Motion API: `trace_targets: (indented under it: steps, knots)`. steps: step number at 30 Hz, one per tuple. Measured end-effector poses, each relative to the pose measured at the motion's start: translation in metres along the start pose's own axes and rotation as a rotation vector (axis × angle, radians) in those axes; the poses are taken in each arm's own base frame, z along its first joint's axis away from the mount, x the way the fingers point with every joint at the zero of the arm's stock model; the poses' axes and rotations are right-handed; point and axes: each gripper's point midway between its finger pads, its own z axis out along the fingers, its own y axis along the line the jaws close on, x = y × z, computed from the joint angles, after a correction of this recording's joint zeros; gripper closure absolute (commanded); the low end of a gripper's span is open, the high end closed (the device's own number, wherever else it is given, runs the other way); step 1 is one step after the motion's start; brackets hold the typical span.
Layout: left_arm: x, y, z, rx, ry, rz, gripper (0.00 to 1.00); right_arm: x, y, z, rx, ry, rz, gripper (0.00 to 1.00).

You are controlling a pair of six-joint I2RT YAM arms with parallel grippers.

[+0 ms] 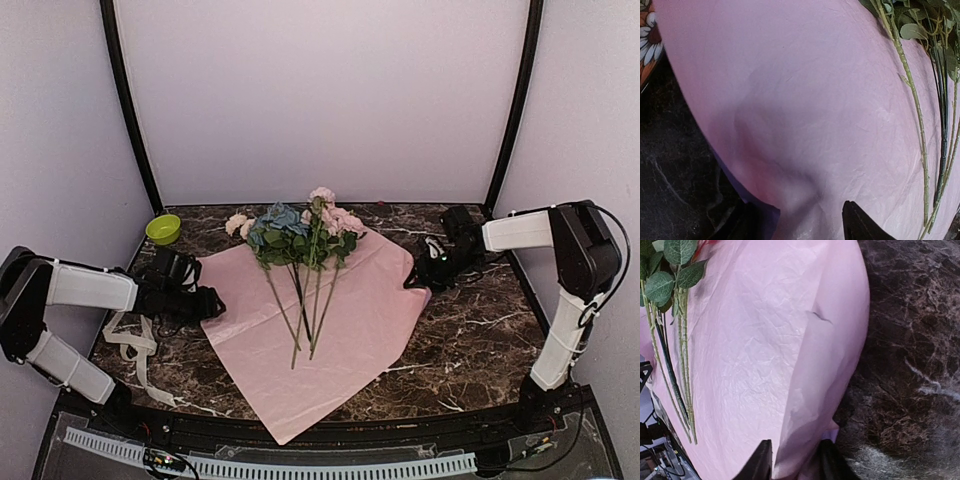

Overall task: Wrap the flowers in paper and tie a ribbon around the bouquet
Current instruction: Adjust the flattened wrapping paper at the center of the board.

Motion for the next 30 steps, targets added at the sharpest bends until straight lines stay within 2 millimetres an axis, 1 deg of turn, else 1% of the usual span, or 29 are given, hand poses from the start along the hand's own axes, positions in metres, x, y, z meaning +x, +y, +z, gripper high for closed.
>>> trace_targets:
  steps: [4,6,9,11,14,16,20,21,22,24,26,27,28,30]
  knots:
    - [0.002,-0.003,0.001,0.004,0.004,0.01,0.42,-0.001,-0.002,-0.001,0.01,-0.002,0.009,1.0]
    - [0.003,-0.005,0.001,0.005,0.007,0.019,0.42,-0.002,-0.009,-0.004,0.044,-0.008,0.028,1.0]
    - [0.005,-0.013,0.005,0.014,0.014,0.047,0.43,-0.008,-0.027,-0.016,0.103,-0.04,0.063,1.0]
    - [0.004,-0.019,0.009,0.021,0.017,0.063,0.43,-0.013,-0.039,-0.028,0.134,-0.076,0.086,1.0]
    - [0.001,-0.03,0.015,0.036,0.018,0.086,0.43,-0.017,-0.063,-0.049,0.194,-0.134,0.13,1.0]
    - [0.0,-0.037,0.019,0.044,0.019,0.103,0.43,-0.016,-0.079,-0.061,0.225,-0.162,0.164,1.0]
    - [-0.002,-0.049,0.025,0.057,0.022,0.133,0.43,-0.012,-0.108,-0.077,0.281,-0.19,0.219,1.0]
    - [-0.003,-0.051,0.026,0.058,0.022,0.14,0.42,-0.009,-0.111,-0.078,0.292,-0.188,0.222,0.93]
    - [-0.003,-0.051,0.026,0.057,0.022,0.144,0.42,-0.008,-0.119,-0.082,0.309,-0.194,0.242,0.88]
    - [-0.003,-0.051,0.026,0.048,0.025,0.154,0.39,-0.004,-0.126,-0.085,0.343,-0.187,0.246,0.77]
    - [-0.003,-0.048,0.023,0.033,0.024,0.17,0.38,-0.001,-0.132,-0.088,0.385,-0.181,0.247,0.67]
    - [-0.002,-0.046,0.021,0.02,0.026,0.18,0.38,0.0,-0.136,-0.09,0.409,-0.178,0.25,0.6]
    - [-0.002,-0.044,0.017,0.011,0.026,0.194,0.38,0.001,-0.139,-0.094,0.442,-0.173,0.245,0.55]
    - [-0.008,-0.049,0.002,0.013,-0.005,0.241,0.37,-0.001,-0.145,-0.106,0.52,-0.189,0.241,0.52]
